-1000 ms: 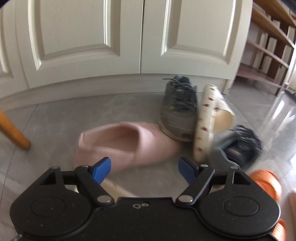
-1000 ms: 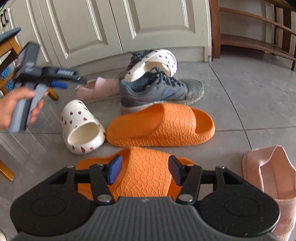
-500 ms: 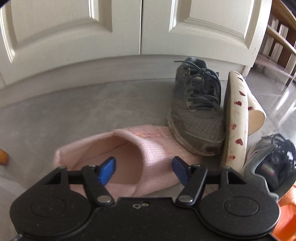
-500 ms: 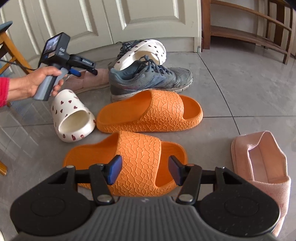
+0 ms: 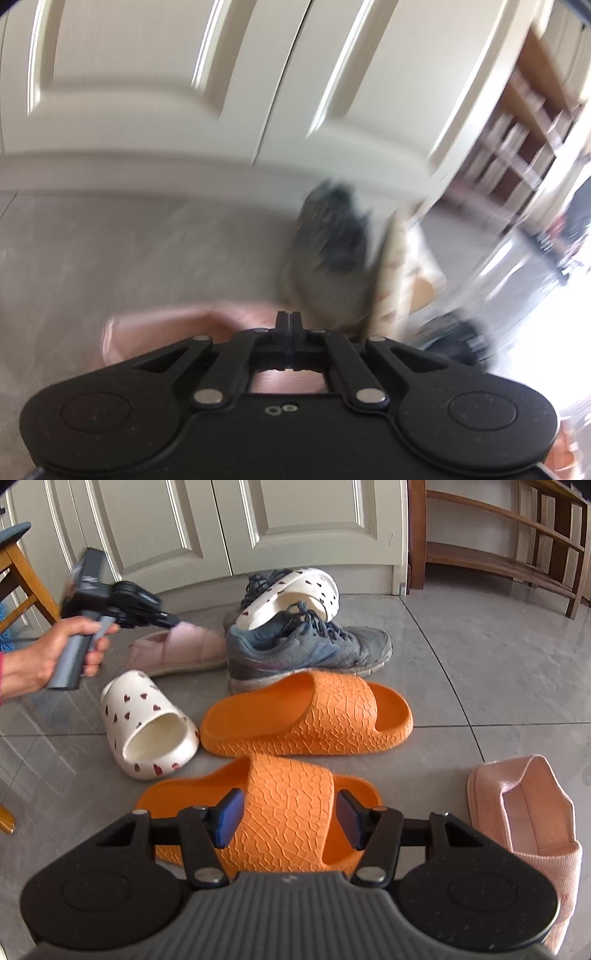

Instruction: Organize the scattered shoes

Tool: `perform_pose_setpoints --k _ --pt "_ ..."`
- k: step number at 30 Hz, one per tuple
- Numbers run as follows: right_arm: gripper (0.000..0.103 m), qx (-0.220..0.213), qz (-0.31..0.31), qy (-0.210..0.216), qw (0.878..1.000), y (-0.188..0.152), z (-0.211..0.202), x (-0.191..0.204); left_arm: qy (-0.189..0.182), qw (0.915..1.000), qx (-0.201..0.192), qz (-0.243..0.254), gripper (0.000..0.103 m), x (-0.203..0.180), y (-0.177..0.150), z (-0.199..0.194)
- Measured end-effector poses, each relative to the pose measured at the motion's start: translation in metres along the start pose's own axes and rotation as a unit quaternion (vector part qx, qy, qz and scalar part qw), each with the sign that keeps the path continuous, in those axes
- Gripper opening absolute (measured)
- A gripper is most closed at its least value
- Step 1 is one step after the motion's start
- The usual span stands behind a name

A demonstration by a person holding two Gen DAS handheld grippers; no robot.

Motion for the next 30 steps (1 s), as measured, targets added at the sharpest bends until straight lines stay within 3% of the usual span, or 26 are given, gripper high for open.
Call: perform_pose_setpoints --k 3,4,7,15,16,18,20,22,25,30 --pt "0.059 -0.003 0.001 0.007 1.0 0.004 0.003 0.006 0.001 0.9989 0.027 0.037 0.006 -0.005 -0.002 -0.005" --pt "0.059 -0.006 -0.001 0.009 1.0 0.005 0.003 0.008 0.008 0.9977 0.044 0.052 0.025 -0.005 -0.007 -0.002" --pt "0.059 -0.019 -0.008 0.011 1.0 0.011 0.001 0.014 0.041 0.9952 0.065 0.061 0.037 0.004 -0.018 0.011" --pt "0.059 -0.017 -0.006 -0.01 1.0 0.009 -0.005 0.003 0.037 0.9919 0.117 0.034 0.047 0.019 -0.031 0.071" --pt "0.059 -0.012 -0.003 -0.012 1.0 0.008 -0.004 0.001 0.034 0.9904 0.13 0.033 0.047 0.016 -0.029 0.083" --pt "0.059 -0.006 0.0 -0.017 1.0 0.006 -0.003 -0.001 0.012 0.9892 0.144 0.025 0.027 0.01 -0.029 0.092" --pt "0.059 -0.009 -0.004 -0.017 1.0 0.006 -0.005 0.001 -0.008 0.9901 0.138 0.025 0.015 0.002 -0.03 0.09" --pt "0.059 -0.013 -0.006 -0.017 1.0 0.007 -0.007 0.001 -0.025 0.992 0.123 0.011 0.009 0.005 -0.032 0.082" --pt "0.059 -0.018 0.002 -0.019 1.0 0.009 -0.006 -0.001 -0.062 0.9939 0.078 -0.048 0.007 0.022 -0.035 0.054" --pt "0.059 -0.021 0.004 -0.012 1.0 0.011 -0.001 0.002 -0.119 0.9892 0.027 -0.082 0.006 0.024 -0.022 0.005"
Point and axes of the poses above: each gripper's, at about its wrist camera, not at the fingertips, and z roughly the way its jaws point, x to its left, y to its top, the point moved 6 cm from there along z, roughly the way its jaws point, and after that the axes turned 2 degrees about z, right-handed, at the moved point
